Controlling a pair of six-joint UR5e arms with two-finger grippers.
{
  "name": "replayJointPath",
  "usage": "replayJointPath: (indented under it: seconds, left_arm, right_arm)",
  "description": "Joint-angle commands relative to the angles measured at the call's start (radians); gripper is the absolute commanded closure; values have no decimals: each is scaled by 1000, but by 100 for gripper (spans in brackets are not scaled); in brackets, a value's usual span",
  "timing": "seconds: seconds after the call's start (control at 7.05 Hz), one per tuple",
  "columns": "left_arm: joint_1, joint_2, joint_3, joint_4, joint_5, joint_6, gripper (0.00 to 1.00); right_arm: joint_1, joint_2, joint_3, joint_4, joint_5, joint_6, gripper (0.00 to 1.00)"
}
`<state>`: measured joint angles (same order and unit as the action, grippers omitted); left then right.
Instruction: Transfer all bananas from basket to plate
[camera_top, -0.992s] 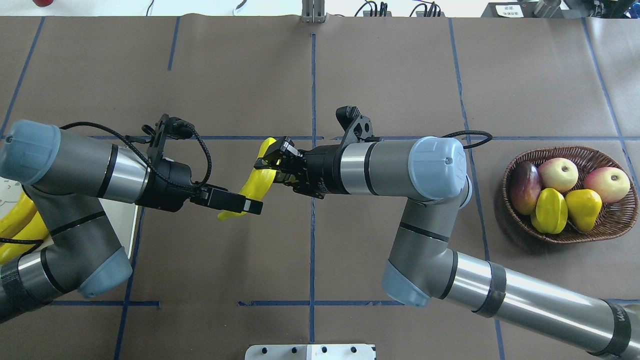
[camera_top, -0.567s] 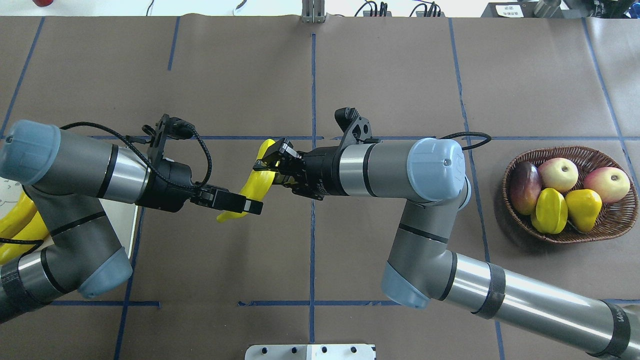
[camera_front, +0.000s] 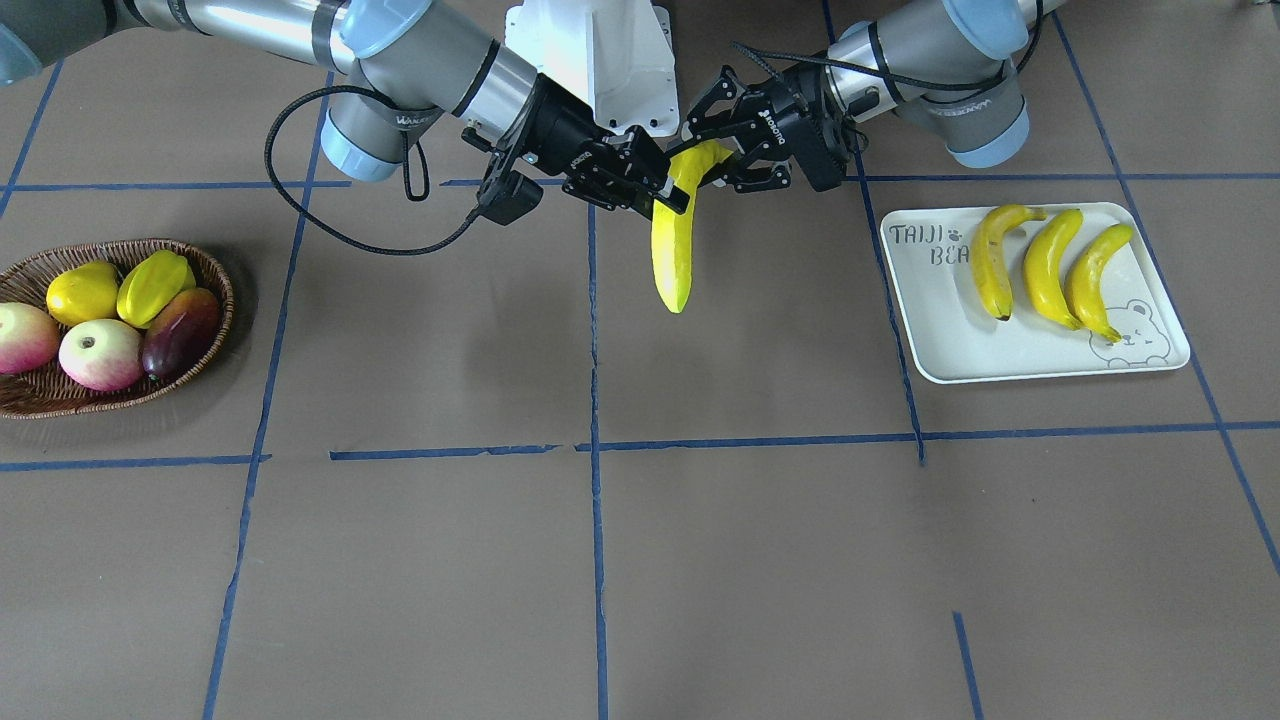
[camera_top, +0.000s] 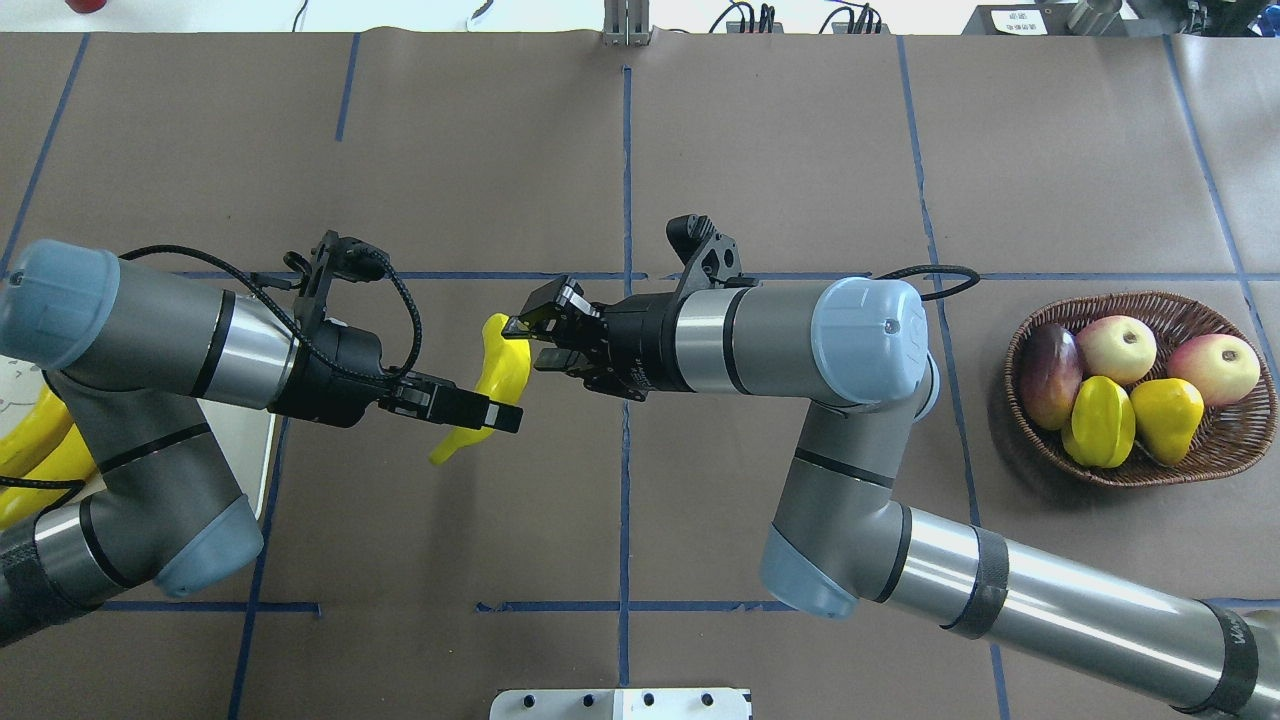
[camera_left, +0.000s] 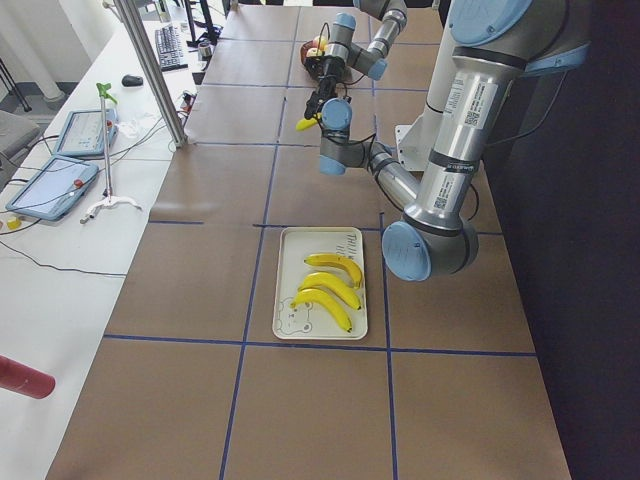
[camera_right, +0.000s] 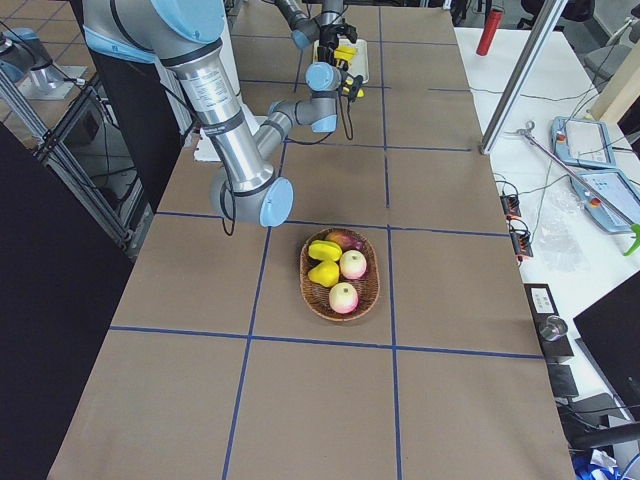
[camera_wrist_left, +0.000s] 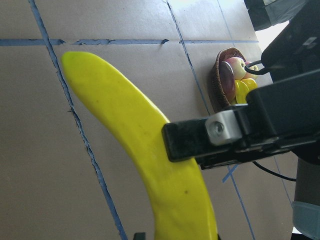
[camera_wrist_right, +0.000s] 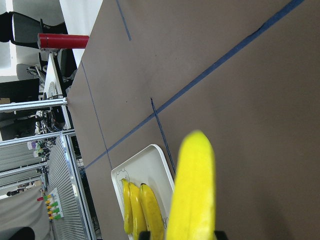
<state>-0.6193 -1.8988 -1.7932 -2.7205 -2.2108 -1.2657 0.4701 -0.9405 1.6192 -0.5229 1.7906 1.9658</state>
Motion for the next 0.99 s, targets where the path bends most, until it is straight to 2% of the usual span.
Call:
replayJointPath:
  seconds: [0.0, 0.57, 0.85]
  left_arm:
    - [0, 0, 0, 1, -6, 0, 96]
    - [-3, 17, 2, 11, -4, -7, 96]
    - [-17, 42, 18, 22, 5, -9, 96]
  right_arm:
    - [-1, 0, -2, -2, -14, -2, 0]
    - [5, -11, -5, -46, -13, -59, 0]
    - [16, 0, -4, -280, -10, -256, 0]
